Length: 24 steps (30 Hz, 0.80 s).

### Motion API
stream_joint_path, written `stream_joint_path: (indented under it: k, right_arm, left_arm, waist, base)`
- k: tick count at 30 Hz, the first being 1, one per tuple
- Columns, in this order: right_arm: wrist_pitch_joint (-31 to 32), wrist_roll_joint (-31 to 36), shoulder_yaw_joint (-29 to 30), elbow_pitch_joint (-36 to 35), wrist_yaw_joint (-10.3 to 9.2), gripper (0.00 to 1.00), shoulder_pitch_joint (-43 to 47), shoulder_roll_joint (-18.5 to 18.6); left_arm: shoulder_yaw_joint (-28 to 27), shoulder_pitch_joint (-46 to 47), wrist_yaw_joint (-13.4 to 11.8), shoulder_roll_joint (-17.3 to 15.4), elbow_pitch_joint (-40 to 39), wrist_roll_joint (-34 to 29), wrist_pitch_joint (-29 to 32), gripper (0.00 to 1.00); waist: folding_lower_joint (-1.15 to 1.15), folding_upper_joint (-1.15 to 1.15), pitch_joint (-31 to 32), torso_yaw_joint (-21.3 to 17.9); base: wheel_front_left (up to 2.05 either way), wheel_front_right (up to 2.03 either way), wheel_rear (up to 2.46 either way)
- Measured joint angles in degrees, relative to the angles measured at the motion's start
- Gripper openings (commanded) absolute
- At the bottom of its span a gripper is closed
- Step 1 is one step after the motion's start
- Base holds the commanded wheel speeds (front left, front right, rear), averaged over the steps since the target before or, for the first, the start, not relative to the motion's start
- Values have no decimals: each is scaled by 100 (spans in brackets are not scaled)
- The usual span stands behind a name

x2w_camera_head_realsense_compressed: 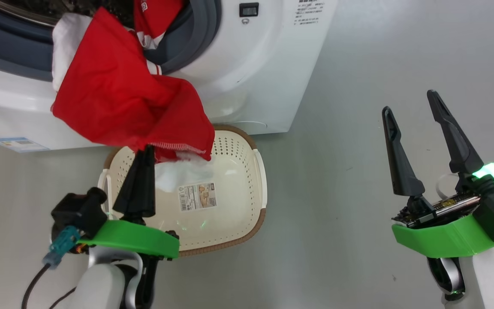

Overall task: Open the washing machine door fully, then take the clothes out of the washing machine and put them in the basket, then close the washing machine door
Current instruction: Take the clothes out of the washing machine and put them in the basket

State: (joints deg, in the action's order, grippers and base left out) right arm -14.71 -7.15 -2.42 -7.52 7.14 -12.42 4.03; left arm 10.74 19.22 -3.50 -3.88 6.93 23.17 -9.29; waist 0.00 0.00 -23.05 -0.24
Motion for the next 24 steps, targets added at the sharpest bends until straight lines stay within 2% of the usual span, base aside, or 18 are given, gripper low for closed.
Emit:
stream_joint_path:
  k: [12,24]
  right_arm:
    - [0,-2,-33,-44,0,100,-245,22]
    - [0,-2,-116,-101,0,100,-470,79]
  left_arm:
    - [221,1006,283,163,2707,717,-334,0]
    - [638,1920,606,210,4673,1371,-398,0]
  waist:
    - [0,0,-394,-75]
    - [0,0,-872,-197]
  base:
    - [0,0,0]
    - [0,0,0]
